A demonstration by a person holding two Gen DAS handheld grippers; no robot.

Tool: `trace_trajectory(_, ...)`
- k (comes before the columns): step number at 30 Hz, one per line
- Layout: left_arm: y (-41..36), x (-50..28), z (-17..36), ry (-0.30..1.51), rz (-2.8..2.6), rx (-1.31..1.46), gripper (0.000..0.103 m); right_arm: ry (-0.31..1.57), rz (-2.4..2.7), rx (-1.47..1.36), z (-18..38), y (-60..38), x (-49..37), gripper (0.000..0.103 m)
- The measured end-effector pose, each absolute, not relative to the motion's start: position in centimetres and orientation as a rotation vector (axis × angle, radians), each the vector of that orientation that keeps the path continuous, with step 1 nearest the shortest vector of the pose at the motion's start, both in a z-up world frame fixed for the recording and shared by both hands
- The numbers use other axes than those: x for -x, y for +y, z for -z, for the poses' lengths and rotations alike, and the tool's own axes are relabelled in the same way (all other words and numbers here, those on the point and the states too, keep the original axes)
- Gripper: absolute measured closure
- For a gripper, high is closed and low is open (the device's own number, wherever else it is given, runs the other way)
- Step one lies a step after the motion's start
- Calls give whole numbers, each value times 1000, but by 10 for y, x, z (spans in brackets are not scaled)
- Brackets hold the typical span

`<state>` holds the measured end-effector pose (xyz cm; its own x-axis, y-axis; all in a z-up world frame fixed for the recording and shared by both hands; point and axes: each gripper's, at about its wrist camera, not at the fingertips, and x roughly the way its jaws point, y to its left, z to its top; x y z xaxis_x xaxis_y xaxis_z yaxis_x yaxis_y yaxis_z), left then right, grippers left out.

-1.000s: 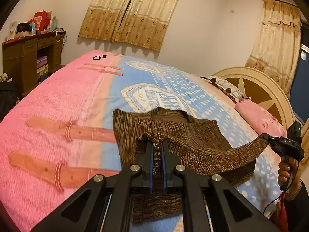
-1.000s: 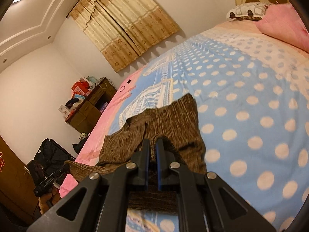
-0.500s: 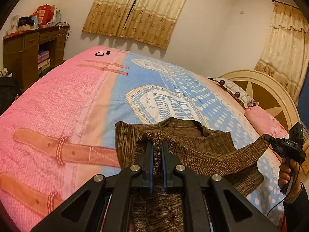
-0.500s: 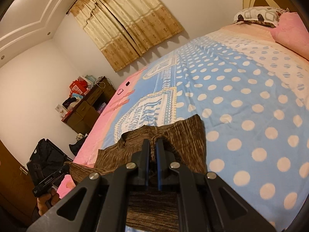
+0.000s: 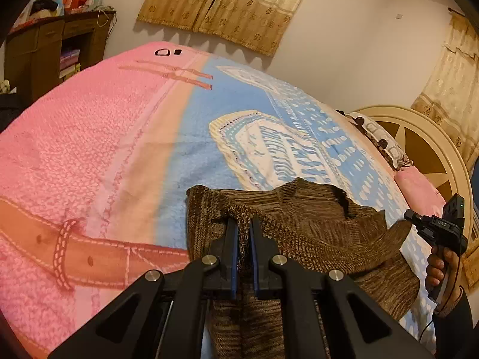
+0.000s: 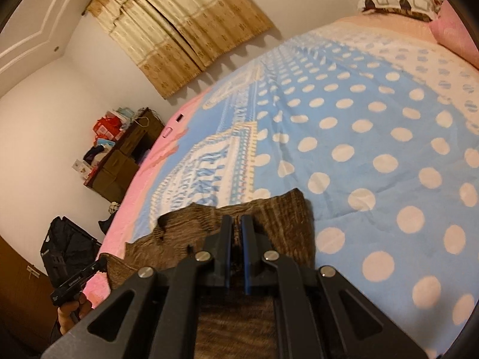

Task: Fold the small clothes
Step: 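Lift the hem with both tools and fold it toward the collar, then open the right tool, then the left tool, releasing the folded hem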

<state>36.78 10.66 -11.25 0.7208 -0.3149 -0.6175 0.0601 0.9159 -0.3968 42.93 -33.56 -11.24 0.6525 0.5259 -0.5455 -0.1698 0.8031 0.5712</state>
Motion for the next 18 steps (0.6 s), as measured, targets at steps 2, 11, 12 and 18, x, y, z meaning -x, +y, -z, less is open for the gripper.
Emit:
trace_trajectory(2, 108, -372, 116, 746, 210, 365, 97, 774, -403, -509, 119, -337, -440, 94)
trace_trajectory(11, 108, -382, 127, 786, 213, 367, 97, 786, -394, -459, 128, -339, -460, 87)
trace_trajectory(12, 109, -382, 128, 789, 213, 375, 97, 780, -391, -439, 128, -339, -457, 79)
trace_trajectory(18, 110, -379, 126, 797, 215, 379, 96, 779, -400, -360, 122, -348, -443, 24)
